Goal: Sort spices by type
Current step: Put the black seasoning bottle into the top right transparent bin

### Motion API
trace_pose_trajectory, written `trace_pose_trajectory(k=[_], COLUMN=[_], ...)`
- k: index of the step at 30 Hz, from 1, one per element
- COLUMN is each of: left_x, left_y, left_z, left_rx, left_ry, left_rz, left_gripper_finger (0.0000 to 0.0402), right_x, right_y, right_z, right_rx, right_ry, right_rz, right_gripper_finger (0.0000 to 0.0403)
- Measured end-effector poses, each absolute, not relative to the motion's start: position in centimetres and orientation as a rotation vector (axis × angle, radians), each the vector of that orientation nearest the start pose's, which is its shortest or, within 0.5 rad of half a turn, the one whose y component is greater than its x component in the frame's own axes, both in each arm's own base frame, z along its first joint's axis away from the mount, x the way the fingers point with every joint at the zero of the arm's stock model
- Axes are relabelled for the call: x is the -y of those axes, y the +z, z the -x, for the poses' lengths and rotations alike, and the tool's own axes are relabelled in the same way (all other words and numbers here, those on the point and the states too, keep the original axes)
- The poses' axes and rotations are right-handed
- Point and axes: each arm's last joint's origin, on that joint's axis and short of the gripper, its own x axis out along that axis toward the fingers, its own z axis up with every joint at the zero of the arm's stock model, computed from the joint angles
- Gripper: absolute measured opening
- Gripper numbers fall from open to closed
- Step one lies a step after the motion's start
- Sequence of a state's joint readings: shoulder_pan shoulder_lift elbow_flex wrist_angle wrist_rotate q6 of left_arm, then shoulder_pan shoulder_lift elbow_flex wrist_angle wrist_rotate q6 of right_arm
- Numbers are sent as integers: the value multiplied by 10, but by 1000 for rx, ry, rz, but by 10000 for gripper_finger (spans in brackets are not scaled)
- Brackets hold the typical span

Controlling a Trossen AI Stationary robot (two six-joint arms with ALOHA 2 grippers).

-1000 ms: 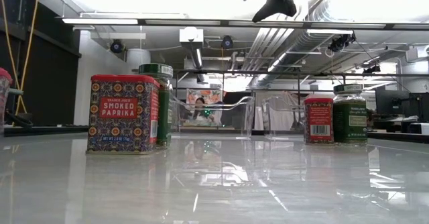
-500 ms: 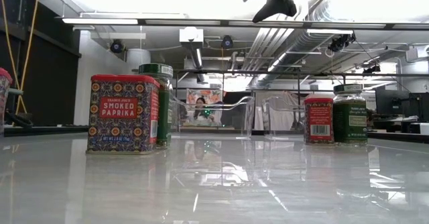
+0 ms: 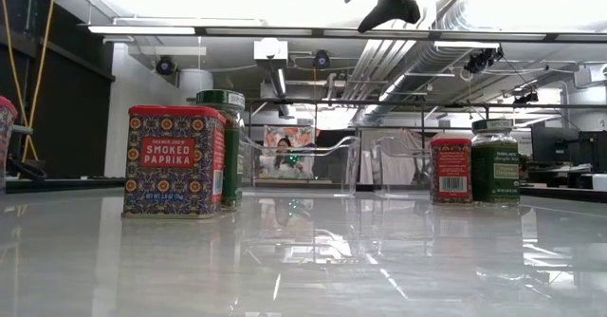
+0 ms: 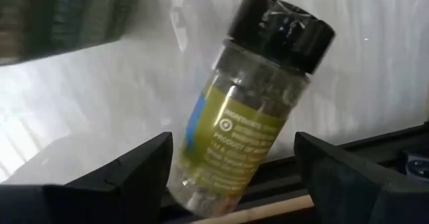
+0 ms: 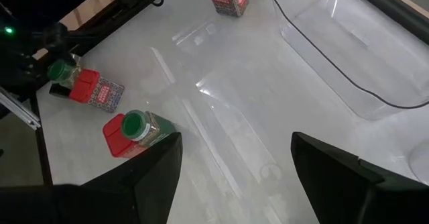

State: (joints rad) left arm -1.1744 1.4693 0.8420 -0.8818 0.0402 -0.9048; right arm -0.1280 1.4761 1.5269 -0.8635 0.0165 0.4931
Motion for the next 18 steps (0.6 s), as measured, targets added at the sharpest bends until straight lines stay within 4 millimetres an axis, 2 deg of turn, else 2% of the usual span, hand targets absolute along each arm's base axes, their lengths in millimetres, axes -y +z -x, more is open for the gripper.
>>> trace_pose_trajectory(k=[10, 18], left_x=[214, 216], left_y=[171, 166], left_z=[-89, -90], left_rx=[-1552, -1554], left_ry=[-267, -264], left_rz=[-160, -186], left_gripper_finger=[294, 244], right_x=[39, 39], right_y=[368, 368], right_z=[-301, -301], right_rx=[-764, -764], right_ry=[-334, -333], right_rz=[-511, -511], right_gripper_finger=[275, 275])
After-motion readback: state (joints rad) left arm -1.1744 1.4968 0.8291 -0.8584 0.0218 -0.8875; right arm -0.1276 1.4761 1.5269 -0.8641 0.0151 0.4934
